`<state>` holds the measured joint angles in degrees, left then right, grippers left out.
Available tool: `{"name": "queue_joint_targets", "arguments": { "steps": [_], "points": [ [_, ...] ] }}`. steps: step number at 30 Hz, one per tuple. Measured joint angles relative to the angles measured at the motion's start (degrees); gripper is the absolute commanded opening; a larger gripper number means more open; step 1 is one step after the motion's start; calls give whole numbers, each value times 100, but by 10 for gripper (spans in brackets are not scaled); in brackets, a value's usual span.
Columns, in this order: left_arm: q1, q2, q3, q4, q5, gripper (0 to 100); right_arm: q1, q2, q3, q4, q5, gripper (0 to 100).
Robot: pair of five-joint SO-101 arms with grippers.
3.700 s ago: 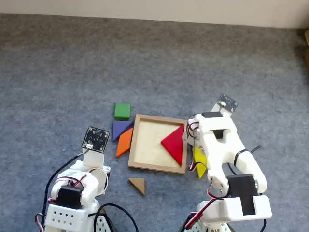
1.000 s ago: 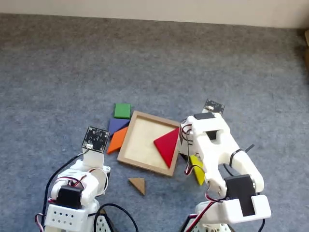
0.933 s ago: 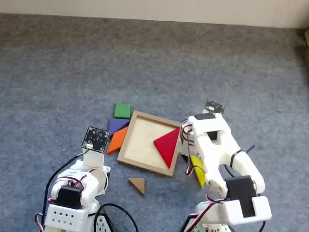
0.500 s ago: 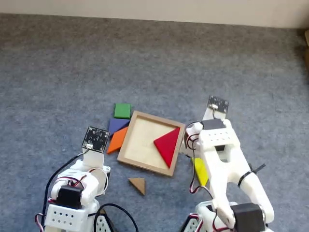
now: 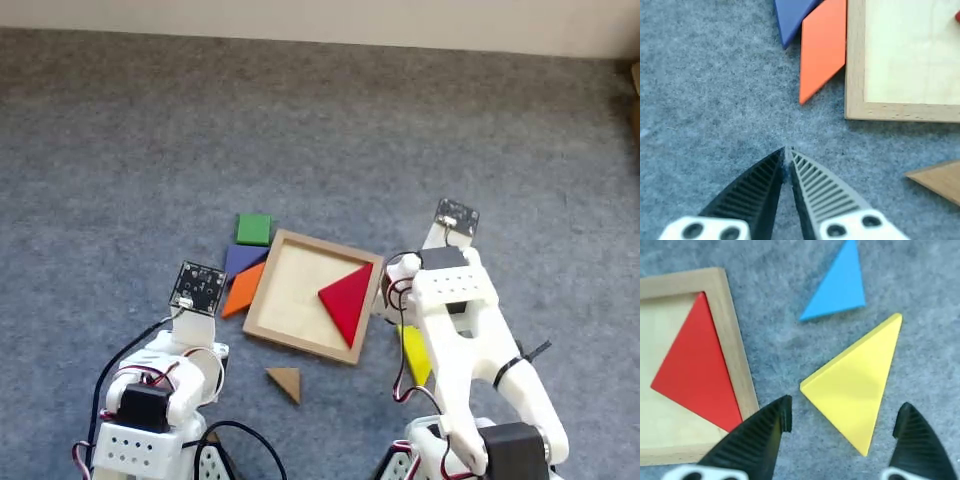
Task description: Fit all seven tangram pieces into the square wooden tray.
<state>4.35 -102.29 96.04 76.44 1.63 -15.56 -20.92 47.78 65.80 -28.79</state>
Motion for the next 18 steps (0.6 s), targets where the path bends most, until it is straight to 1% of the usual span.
{"name": "queue_joint_targets", "arguments": {
  "steps": [3,9,18],
  "points": [
    [0,0,0,0,0,5,0,193,0,-97,-35,319],
    [0,0,0,0,0,5,132,1134,0,-448,-35,319],
    [0,0,0,0,0,5,211,1240,0,-457,-35,317]
  ]
}}
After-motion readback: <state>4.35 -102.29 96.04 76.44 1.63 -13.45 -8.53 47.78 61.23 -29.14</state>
